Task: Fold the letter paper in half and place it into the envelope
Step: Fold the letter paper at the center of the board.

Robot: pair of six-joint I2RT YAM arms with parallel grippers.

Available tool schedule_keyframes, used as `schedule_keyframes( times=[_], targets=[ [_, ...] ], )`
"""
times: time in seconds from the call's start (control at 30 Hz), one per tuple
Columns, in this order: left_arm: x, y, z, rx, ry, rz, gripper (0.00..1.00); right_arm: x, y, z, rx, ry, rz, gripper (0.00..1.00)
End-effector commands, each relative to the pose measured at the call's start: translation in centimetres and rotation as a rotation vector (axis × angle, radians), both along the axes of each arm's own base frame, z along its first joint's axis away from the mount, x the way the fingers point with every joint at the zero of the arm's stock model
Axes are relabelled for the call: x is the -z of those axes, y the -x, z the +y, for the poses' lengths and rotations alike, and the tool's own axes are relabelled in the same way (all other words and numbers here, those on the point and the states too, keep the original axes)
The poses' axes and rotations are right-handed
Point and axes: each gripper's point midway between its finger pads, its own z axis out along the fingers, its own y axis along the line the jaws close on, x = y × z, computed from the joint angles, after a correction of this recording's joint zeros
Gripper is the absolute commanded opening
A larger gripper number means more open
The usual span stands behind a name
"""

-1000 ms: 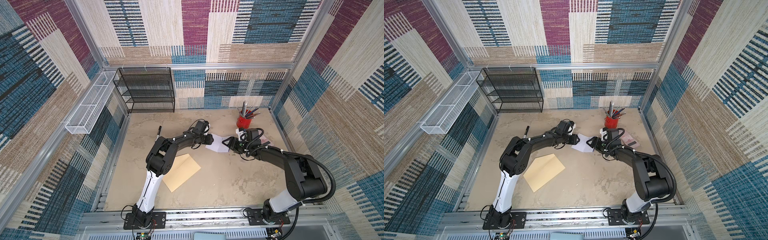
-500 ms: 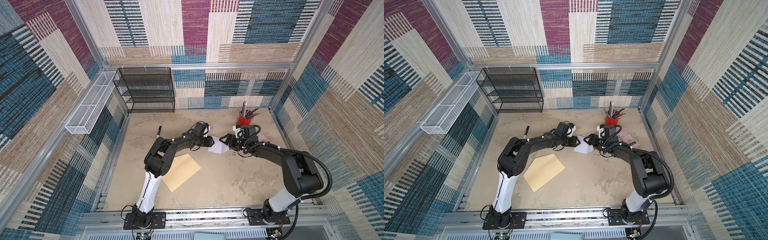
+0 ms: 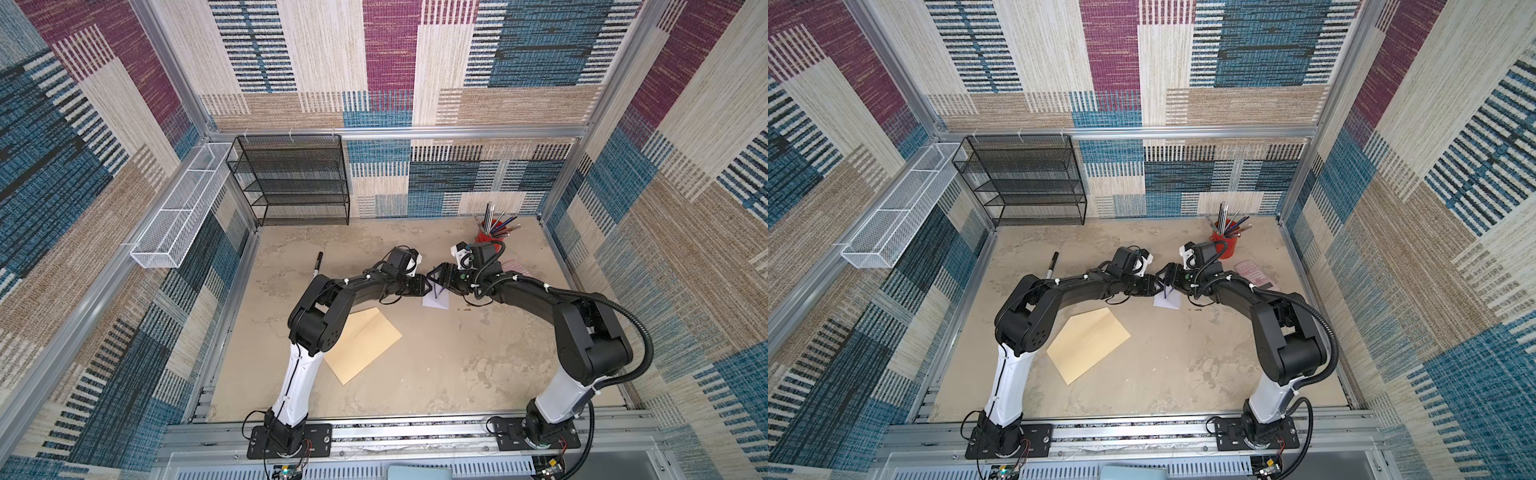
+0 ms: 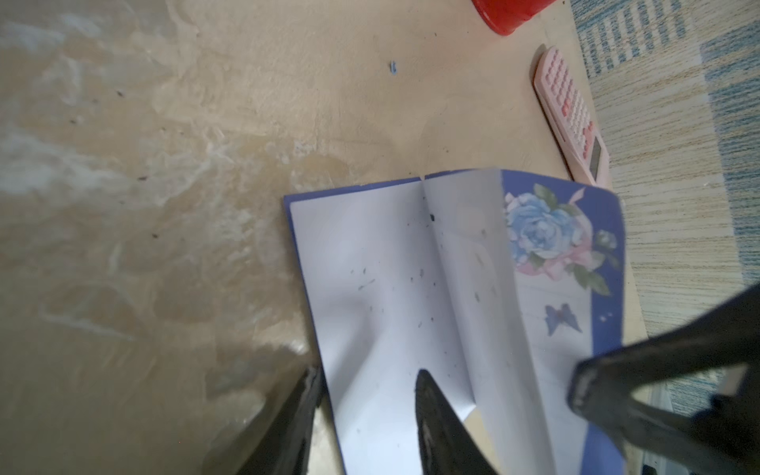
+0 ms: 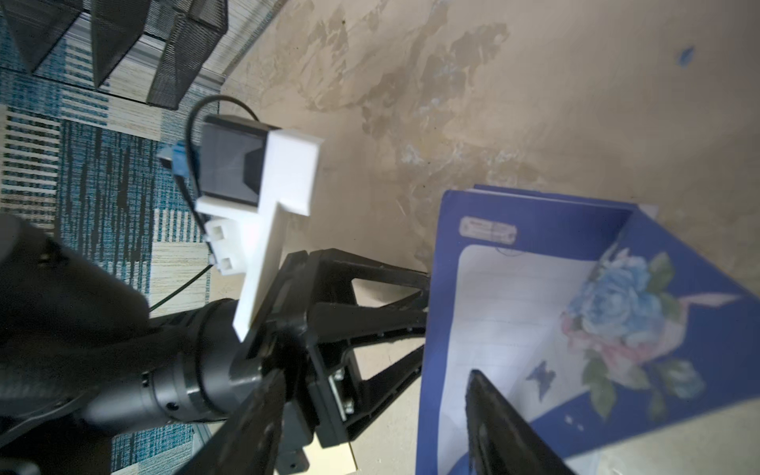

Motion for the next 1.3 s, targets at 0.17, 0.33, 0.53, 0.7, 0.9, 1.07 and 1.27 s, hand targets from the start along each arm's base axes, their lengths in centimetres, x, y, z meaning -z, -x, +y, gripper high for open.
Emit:
schedule_keyframes(
  times=[0.17, 0.33, 0.53, 0.7, 0.9, 1.07, 1.27],
  targets=[
    [5.2, 3.8, 3.0, -0.043, -0.150, 0.212, 0.43, -2.6, -1.5, 1.0, -0.003, 0.083, -0.085, 0.71],
    [5.5, 3.9, 3.0, -0.044, -0.148, 0.219, 0.42, -6.9, -2.7, 0.3, 0.012, 0.136, -0.201, 0.72],
    [5.6, 3.9, 3.1, -0.051, -0.145, 0.224, 0.42, -9.4, -3.7, -6.9, 0.137, 0.126, -0.215, 0.74],
    [5.6, 3.8, 3.0, -0.053, -0.142, 0.225, 0.42, -4.2, -3.4, -16.0, 0.292, 0.262, -0.110, 0.75],
    [5.5, 3.7, 2.6, -0.050, -0.132, 0.230, 0.42, 3.1, -0.6, -19.1, 0.365, 0.231, 0.033, 0.76],
    [4.2, 3.8, 2.7, -0.048, -0.119, 0.206, 0.41, 4.5, -0.5, -19.3, 0.367, 0.205, 0.030, 0.76],
    [2.8, 3.4, 2.1, -0.042, -0.086, 0.196, 0.41, 3.0, -1.4, -19.3, 0.348, 0.227, -0.014, 0.75]
  ],
)
